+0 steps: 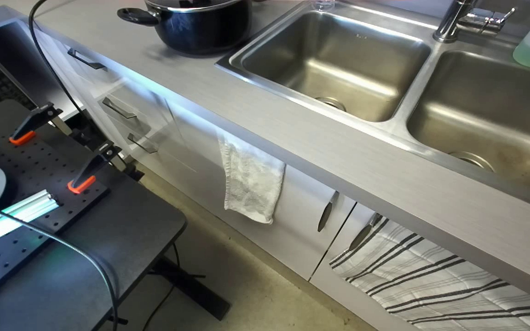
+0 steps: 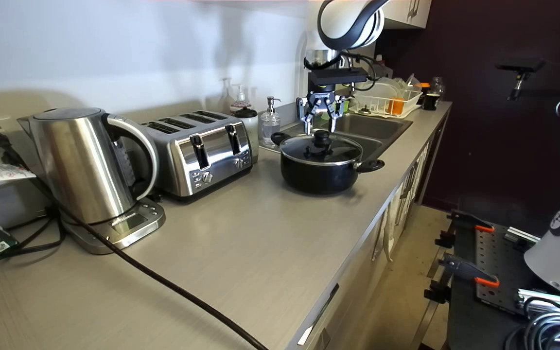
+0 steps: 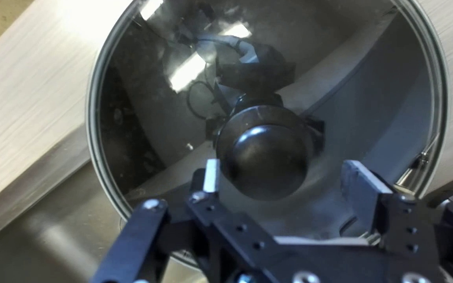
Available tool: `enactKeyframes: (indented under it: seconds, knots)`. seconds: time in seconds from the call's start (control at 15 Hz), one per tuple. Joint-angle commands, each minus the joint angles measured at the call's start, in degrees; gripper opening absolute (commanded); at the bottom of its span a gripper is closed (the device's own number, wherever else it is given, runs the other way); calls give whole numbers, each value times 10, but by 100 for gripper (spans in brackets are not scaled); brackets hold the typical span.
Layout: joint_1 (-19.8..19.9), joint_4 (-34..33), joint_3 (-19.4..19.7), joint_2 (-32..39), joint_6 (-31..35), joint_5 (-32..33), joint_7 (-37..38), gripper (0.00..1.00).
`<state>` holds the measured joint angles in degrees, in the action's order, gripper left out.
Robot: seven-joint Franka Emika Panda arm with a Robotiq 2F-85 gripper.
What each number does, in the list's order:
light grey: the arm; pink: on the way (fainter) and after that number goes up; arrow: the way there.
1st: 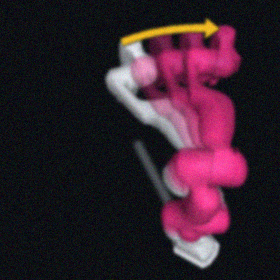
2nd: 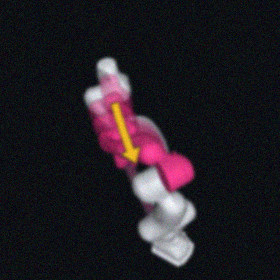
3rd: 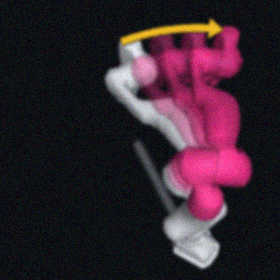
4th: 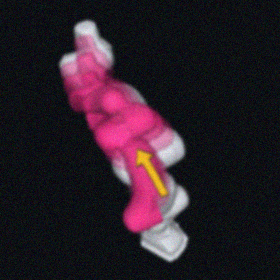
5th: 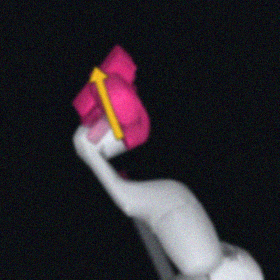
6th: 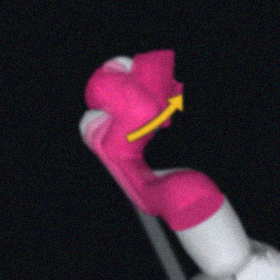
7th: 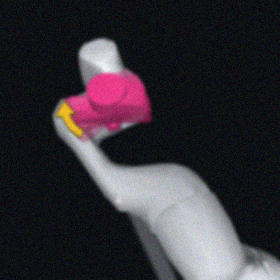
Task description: Put the lid on the pot
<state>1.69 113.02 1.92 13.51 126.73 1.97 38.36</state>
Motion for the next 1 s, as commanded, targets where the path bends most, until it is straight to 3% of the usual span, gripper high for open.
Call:
enactKeyframes:
  seconds: [0.0, 0.6, 0.93]
  knots:
    - [-14, -15, 11, 0, -8, -3, 10, 100]
    - [-17, -12, 11, -6, -5, 1, 8, 100]
    - [-31, 59, 3, -65, 32, 16, -7, 100]
